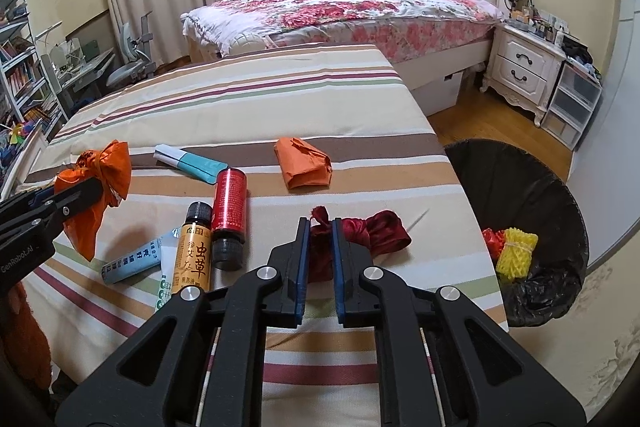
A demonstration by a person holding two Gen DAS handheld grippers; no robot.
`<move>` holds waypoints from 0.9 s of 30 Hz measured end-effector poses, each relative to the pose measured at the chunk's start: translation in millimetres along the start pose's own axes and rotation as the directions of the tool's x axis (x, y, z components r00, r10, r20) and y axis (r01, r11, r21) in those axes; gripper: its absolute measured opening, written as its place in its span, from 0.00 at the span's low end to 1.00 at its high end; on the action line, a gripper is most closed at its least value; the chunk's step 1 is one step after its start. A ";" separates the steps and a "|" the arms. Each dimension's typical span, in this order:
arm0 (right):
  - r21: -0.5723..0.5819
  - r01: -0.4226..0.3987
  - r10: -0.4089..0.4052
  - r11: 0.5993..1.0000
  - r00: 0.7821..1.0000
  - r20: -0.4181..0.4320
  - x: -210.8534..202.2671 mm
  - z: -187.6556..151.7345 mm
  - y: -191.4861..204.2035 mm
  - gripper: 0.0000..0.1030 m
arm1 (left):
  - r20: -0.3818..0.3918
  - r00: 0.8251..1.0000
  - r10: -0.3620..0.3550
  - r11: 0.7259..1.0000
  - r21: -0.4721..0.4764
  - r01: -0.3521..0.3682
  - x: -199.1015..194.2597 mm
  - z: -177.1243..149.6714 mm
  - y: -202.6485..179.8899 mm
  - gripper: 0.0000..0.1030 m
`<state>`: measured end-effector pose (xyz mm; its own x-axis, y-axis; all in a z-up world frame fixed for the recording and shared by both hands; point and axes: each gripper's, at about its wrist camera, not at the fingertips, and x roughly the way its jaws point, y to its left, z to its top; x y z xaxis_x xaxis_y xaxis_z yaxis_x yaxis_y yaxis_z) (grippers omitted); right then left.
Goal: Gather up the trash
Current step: 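Grasp the orange plastic bag with the left tool while the right tool holds the red cloth, then carry the red cloth and orange bag over the black bin and open both tools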
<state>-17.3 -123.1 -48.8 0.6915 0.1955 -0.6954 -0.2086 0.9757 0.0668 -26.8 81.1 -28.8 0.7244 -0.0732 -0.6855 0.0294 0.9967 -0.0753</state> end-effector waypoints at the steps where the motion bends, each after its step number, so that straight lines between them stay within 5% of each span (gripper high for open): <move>1: 0.008 -0.006 0.006 1.000 1.000 -0.001 0.2 -0.4 -1.6 0.32 | -0.002 1.000 0.004 1.000 -0.002 -0.004 0.9 -0.2 1.4 0.35; 7: 0.027 0.000 0.000 1.000 1.000 -0.002 3.0 -2.6 -6.9 0.49 | -0.014 1.000 0.022 0.999 -0.025 -0.023 5.7 -1.9 12.1 0.35; 14: 0.024 0.011 -0.010 1.000 0.999 -0.037 12.7 -5.3 -5.2 0.54 | -0.023 1.000 0.020 0.999 -0.035 -0.020 9.4 -3.3 16.9 0.35; 16: 0.022 0.017 -0.016 1.000 0.999 -0.046 15.9 -6.0 -3.9 0.52 | -0.023 1.000 0.019 0.999 -0.033 -0.019 10.7 -4.5 17.2 0.35; 18: 0.008 0.027 -0.026 1.000 0.998 -0.060 19.4 -7.0 -1.2 0.37 | -0.027 1.000 0.016 0.999 -0.031 -0.017 12.4 -4.4 16.7 0.35; 27: -0.007 0.044 -0.044 0.999 0.998 -0.053 18.8 -8.4 3.1 0.32 | -0.016 1.000 0.007 1.000 -0.029 -0.007 13.1 -1.1 14.9 0.35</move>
<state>-10.8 -117.2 -67.6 0.6624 0.1466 -0.7347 -0.1828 0.9827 0.0314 -17.6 94.9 -39.7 0.7132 -0.0669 -0.6978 0.0043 0.9958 -0.0911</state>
